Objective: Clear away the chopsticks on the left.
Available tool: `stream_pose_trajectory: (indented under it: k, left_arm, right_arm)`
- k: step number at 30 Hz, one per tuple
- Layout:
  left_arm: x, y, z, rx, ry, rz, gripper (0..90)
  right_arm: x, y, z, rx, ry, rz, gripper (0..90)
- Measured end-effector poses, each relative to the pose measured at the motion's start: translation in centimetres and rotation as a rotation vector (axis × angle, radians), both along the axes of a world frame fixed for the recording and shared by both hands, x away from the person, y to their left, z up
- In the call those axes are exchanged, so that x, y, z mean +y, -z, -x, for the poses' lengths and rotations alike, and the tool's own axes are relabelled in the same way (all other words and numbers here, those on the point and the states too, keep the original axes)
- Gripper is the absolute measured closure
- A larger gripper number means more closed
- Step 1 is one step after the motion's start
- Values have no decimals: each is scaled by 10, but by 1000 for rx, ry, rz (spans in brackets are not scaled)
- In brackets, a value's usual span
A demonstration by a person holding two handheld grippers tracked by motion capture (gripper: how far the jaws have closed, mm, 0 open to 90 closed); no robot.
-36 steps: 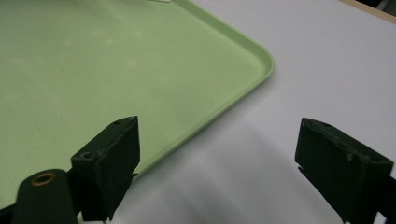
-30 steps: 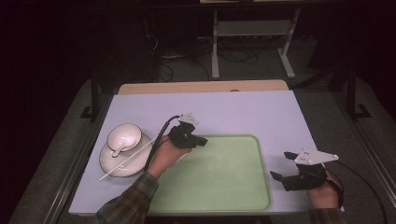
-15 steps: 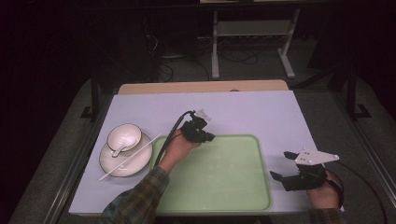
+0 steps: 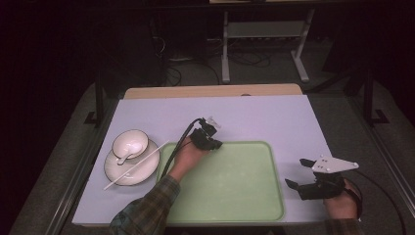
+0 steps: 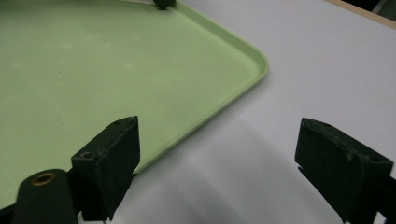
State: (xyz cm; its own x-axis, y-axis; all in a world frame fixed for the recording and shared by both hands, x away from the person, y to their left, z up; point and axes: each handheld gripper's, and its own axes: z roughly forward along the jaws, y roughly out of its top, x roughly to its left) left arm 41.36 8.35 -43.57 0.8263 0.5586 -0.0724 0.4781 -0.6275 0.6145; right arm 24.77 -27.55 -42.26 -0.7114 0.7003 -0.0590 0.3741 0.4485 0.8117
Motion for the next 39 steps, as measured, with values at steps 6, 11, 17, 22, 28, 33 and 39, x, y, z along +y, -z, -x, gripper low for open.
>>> stream_pose_trajectory:
  k: [6,11,17,22,28,33,39]
  left_arm:
    - [16,0,-1,11,-44,9,899]
    - [32,0,-2,26,-76,26,900]
    - [50,0,1,23,-112,12,900]
    - [67,-1,2,28,-140,21,900]
    - [87,-3,6,20,-202,-10,900]
    - [98,-6,8,28,-223,4,899]
    - [92,-14,22,15,-183,32,900]
  right_arm:
    - [1,0,0,1,-2,1,131]
    - [-1,1,-2,6,9,-1,132]
    - [2,1,-1,6,0,7,131]
    - [4,2,-2,11,-3,15,132]
    - [3,2,-2,7,-1,16,132]
    - [2,3,-2,11,3,14,132]
    - [3,2,-2,10,-1,14,131]
